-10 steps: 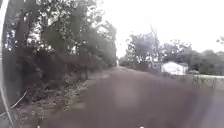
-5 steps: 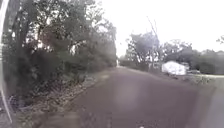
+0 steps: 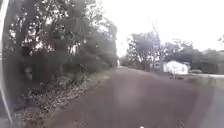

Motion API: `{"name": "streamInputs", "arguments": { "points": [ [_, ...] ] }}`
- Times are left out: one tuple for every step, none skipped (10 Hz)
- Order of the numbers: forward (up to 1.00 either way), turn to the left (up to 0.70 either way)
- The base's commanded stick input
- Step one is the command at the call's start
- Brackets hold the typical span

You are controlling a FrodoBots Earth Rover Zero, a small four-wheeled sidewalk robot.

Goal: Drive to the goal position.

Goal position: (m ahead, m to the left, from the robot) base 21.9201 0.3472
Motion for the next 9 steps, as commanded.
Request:
{"name": "streamInputs", "arguments": {
  "points": [
    [0.70,-0.21],
    [0.70,-0.04],
    [0.70,0.01],
    [0.70,0.01],
    [0.70,0.01],
    [0.70,0.01],
    [0.70,0.01],
    [0.70,0.01],
    [0.70,0.01]
  ]
}}
